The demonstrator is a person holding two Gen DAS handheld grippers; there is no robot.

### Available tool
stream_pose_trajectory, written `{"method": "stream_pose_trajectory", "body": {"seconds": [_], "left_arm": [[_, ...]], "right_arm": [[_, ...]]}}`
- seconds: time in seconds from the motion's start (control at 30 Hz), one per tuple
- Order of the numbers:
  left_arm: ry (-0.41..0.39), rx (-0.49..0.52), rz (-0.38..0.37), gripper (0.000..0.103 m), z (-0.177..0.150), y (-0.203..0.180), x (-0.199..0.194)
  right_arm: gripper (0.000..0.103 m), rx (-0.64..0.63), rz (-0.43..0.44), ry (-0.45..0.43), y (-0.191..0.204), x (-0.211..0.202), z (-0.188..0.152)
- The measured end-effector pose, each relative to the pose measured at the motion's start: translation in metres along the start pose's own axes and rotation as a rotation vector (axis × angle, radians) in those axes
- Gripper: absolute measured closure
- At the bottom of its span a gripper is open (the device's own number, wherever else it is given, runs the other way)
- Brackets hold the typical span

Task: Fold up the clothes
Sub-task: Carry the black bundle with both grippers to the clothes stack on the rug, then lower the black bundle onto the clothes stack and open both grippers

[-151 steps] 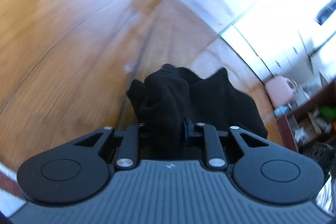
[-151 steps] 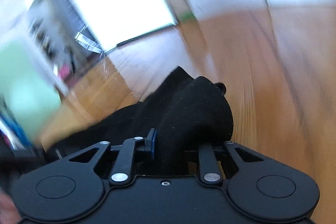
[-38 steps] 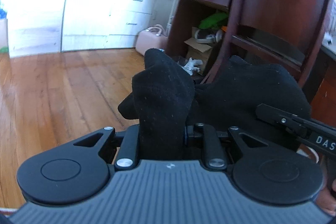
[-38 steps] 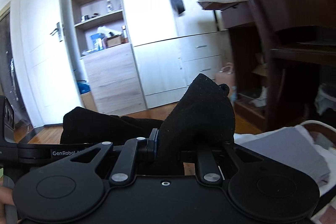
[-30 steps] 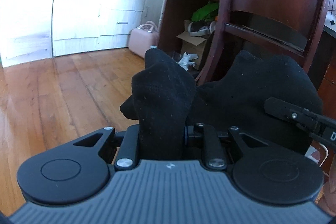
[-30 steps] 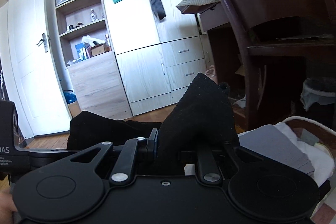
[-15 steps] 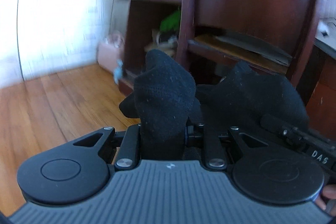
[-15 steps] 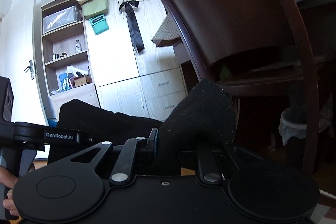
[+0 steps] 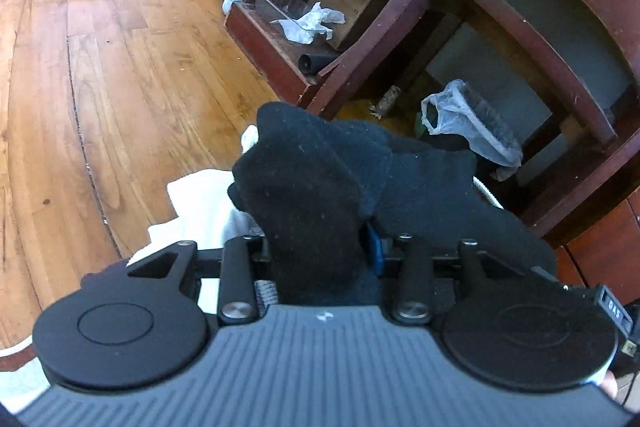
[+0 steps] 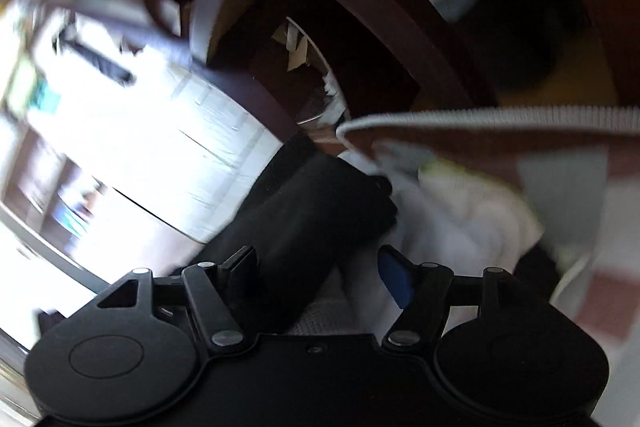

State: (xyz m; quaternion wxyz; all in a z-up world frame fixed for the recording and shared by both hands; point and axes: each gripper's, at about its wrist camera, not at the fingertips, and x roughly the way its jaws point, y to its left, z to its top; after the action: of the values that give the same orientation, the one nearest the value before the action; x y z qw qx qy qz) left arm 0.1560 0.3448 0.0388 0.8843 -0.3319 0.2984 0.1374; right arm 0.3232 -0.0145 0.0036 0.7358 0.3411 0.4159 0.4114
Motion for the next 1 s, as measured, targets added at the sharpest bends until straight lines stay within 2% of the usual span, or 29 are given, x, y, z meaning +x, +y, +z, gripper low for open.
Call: {"method": "stream_pose_trajectory", "body": {"seconds": [0.07,0.13,0.17,0.2,0.23,0.3,0.4,0.43,0.53,0.57,0.63,0.67,0.7,0.77,0.83,0.9,0.97,1.0], "left_arm": [[0.005,-0.007,-0.002,0.062,0.000,0.004,-0.002],[-0.001,-0.005,-0.007,0.062,0.001,0.006,-0.004],[-0.003,-0.004,-0.010,0.062,0.002,0.006,-0.004],[-0.006,-0.003,-0.013,0.063,0.002,0.007,-0.005],[-0.009,-0.001,-0.016,0.064,0.003,0.008,-0.006],[-0.040,0.058,-0.031,0.065,0.005,0.000,-0.012],[-0.080,0.140,-0.037,0.061,0.010,-0.013,-0.020],[-0.089,0.158,-0.018,0.061,0.013,-0.016,-0.021],[-0.135,0.202,0.057,0.061,0.021,-0.021,-0.028],[-0.173,0.219,0.084,0.061,0.022,-0.022,-0.034],[-0.255,0.257,0.144,0.061,0.025,-0.025,-0.048],[-0.285,0.273,0.151,0.061,0.027,-0.025,-0.055],[-0.314,0.289,0.158,0.061,0.030,-0.026,-0.061],[-0.295,0.313,0.097,0.062,0.035,-0.027,-0.065],[-0.235,0.373,0.043,0.065,0.032,-0.037,-0.061],[-0.182,0.447,0.024,0.067,0.025,-0.049,-0.050],[-0.124,0.489,0.043,0.071,0.021,-0.060,-0.028],[-0.088,0.504,0.055,0.075,0.021,-0.064,-0.014]], "right_arm": [[0.026,0.072,0.049,0.001,-0.011,0.012,0.001],[0.026,0.084,0.067,-0.042,-0.011,0.028,0.002],[0.035,0.063,0.082,-0.059,-0.007,0.035,0.003],[0.073,0.010,0.111,-0.061,0.001,0.040,0.004],[0.086,-0.075,0.105,-0.086,0.014,0.037,0.005],[0.089,-0.260,0.103,-0.172,0.044,0.023,0.002],[0.089,-0.409,0.091,-0.258,0.063,-0.006,-0.003],[0.089,-0.443,-0.007,-0.241,0.061,-0.001,-0.004],[0.071,-0.538,-0.364,-0.166,0.054,0.020,-0.008],[0.060,-0.558,-0.463,-0.170,0.051,0.023,-0.014],[0.059,-0.623,-0.565,-0.205,0.054,0.016,-0.023],[0.058,-0.659,-0.600,-0.232,0.058,0.010,-0.027],[0.058,-0.685,-0.604,-0.262,0.063,0.002,-0.030],[0.058,-0.733,-0.538,-0.331,0.076,-0.018,-0.036],[0.058,-0.801,-0.387,-0.317,0.091,-0.028,-0.044],[0.058,-0.867,-0.229,-0.296,0.105,-0.037,-0.052],[0.056,-0.925,-0.103,-0.209,0.122,-0.025,-0.059],[0.052,-0.952,-0.079,-0.171,0.127,-0.015,-0.062]]}}
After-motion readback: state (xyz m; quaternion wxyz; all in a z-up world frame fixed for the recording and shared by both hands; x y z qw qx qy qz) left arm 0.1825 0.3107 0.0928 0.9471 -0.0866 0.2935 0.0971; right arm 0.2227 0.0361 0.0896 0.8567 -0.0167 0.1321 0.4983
